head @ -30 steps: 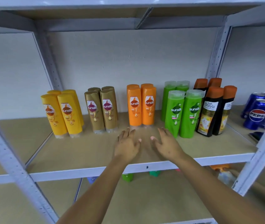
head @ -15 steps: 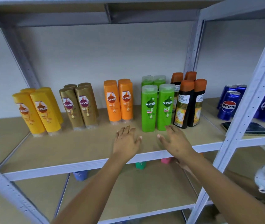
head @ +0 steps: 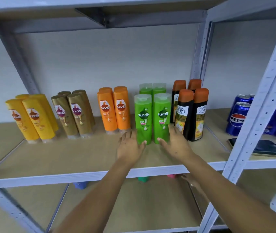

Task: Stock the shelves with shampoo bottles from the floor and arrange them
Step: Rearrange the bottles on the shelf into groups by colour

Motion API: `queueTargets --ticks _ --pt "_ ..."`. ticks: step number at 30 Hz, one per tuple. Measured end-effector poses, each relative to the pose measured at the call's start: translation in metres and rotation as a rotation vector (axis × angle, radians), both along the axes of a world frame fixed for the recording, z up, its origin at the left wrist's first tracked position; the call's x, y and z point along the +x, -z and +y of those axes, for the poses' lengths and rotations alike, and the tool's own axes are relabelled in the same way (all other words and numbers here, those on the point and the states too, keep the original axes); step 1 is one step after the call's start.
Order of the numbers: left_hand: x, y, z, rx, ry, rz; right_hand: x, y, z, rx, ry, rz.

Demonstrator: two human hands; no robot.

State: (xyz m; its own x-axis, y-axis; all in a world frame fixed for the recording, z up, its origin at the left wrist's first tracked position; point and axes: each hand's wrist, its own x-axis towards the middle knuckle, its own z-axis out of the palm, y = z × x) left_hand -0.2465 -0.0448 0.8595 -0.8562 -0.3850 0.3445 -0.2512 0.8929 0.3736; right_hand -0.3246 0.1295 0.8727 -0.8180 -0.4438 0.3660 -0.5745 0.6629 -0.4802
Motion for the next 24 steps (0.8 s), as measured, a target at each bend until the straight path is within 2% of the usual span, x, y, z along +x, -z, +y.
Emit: queueTargets --ticks 4,10,13,24 --pt "-0.011 0.003 -0.001 0.026 -0.019 -0.002 -0.021 0.01 -0.007 -0.072 -0.002 -0.023" --pt "-0.029 0.012 -0.006 0.378 0.056 0.146 -0.045 0.024 -0.019 -0.225 0.021 -0.073" --pt "-0.038 0.013 -0.007 0.49 0.095 0.218 -0.052 0.032 -0.024 -0.246 0.042 -0.053" --pt "-0.061 0.015 -0.013 0.519 0.135 0.268 -0.067 0.038 -0.035 -0.334 0.016 -0.048"
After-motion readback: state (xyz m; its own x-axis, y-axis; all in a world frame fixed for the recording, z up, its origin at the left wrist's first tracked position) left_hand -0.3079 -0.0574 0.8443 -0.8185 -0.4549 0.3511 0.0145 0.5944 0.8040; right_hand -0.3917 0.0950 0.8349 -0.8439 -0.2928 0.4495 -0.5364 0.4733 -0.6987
